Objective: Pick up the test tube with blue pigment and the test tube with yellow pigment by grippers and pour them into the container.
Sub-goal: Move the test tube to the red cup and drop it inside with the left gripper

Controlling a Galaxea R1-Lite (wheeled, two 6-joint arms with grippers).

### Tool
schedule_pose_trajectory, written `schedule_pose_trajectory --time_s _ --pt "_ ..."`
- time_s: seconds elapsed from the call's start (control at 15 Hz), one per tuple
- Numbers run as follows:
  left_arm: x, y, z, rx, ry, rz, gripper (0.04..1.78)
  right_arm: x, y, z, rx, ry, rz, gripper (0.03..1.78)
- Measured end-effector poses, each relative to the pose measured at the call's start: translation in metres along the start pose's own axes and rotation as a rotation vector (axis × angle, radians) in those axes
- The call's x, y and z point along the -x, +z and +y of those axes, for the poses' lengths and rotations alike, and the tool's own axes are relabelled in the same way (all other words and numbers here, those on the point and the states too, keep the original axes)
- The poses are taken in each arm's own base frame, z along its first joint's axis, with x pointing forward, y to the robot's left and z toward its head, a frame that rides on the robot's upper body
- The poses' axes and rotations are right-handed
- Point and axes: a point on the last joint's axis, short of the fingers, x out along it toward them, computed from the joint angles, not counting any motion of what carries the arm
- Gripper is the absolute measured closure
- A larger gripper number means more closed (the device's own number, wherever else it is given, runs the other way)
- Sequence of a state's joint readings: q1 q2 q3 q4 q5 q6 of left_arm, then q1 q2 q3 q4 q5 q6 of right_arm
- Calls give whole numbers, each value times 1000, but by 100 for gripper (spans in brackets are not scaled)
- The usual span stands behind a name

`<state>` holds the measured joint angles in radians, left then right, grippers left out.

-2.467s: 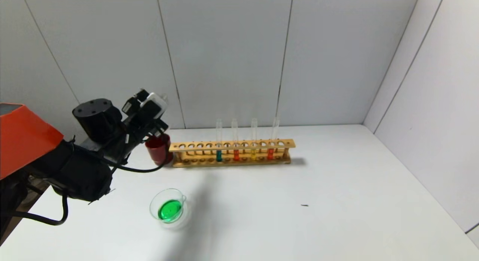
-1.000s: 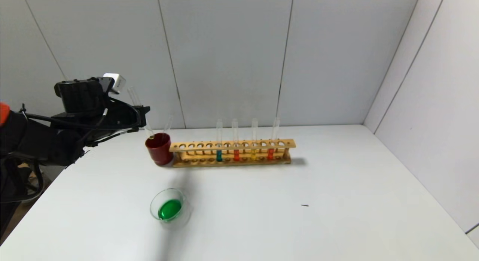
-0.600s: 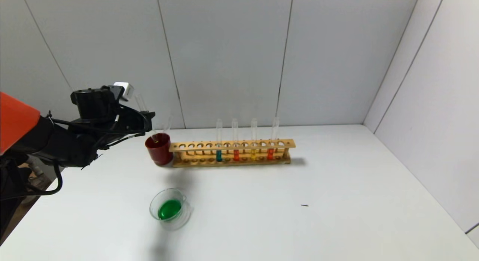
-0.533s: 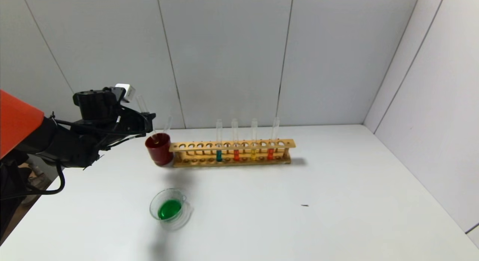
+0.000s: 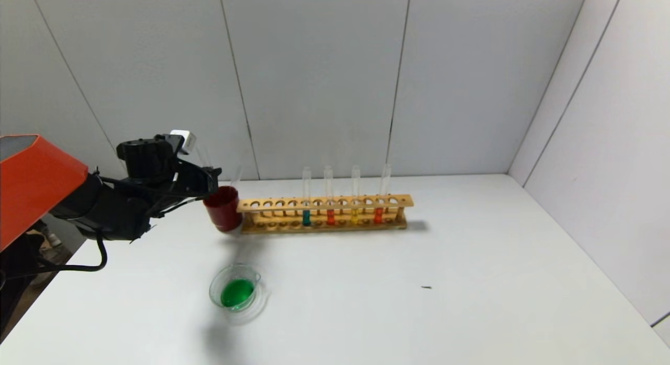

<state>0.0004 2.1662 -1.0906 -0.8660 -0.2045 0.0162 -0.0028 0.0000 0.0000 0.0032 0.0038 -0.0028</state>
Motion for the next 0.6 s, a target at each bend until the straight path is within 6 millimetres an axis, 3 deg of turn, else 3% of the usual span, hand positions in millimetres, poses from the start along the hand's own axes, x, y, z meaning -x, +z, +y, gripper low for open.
schedule_pose_trajectory --time_s 0.4,0.6 --pt "-6 -10 1 3 -2 13 149 0 0 0 0 0 0 6" --pt "-6 -10 1 2 0 12 133 0 0 0 0 0 0 6"
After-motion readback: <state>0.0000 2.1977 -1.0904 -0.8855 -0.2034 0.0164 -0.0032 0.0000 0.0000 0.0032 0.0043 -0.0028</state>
